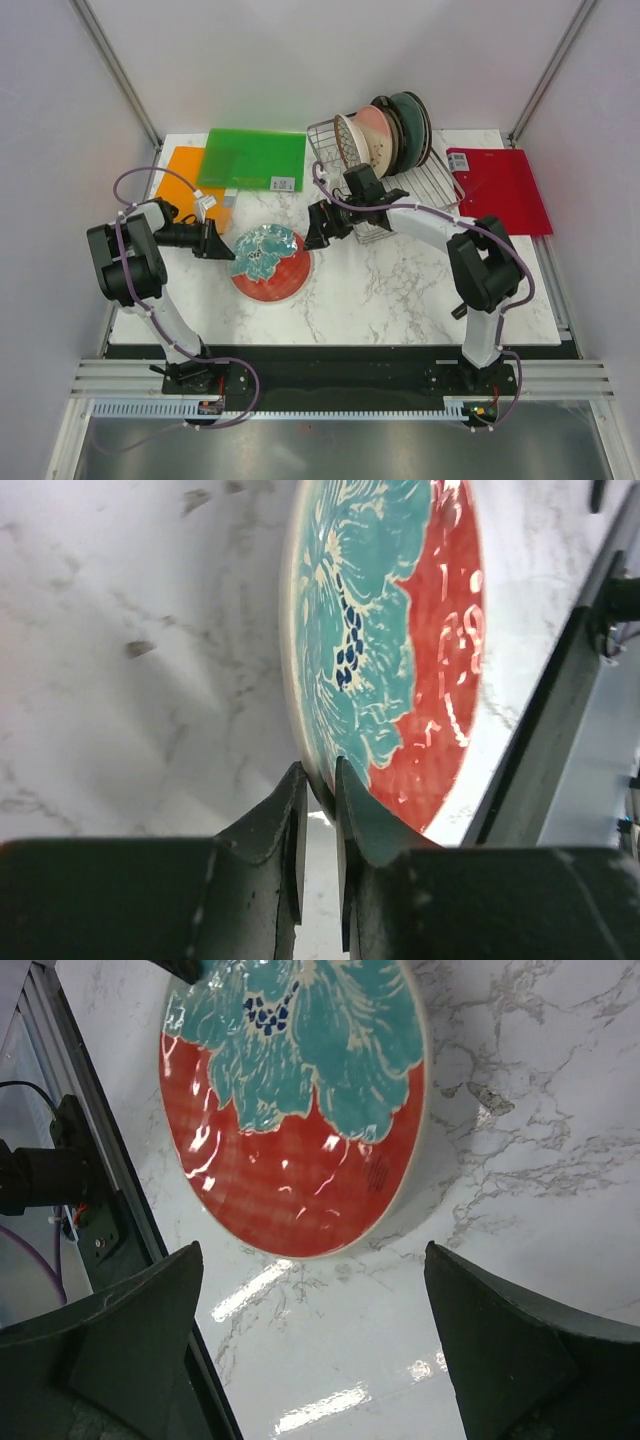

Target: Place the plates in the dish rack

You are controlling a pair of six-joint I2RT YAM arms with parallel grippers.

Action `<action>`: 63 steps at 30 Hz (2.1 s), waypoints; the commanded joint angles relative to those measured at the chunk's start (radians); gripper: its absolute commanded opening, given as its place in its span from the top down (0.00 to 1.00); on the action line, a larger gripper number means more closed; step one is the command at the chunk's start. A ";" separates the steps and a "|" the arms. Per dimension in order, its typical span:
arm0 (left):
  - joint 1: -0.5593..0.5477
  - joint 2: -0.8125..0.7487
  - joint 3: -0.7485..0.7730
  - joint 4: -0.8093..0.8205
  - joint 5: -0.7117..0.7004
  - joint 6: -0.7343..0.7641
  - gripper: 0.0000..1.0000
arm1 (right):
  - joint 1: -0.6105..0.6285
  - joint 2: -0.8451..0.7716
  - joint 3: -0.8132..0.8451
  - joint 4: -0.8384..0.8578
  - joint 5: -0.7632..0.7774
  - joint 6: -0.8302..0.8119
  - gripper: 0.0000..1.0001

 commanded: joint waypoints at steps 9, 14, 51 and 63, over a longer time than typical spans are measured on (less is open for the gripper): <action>-0.004 -0.011 0.154 -0.440 0.234 0.429 0.98 | -0.005 0.159 0.170 -0.024 -0.098 -0.017 0.02; -0.002 0.008 0.218 -0.569 0.263 0.494 0.97 | 0.025 0.244 0.233 -0.023 -0.150 -0.040 0.02; -0.005 -0.342 0.180 0.102 -0.117 -0.238 0.00 | -0.039 0.229 0.604 -0.068 -0.147 -0.055 1.00; -0.171 -0.494 0.125 0.234 -0.200 -0.315 0.00 | -0.065 0.049 0.684 0.223 0.605 -0.129 1.00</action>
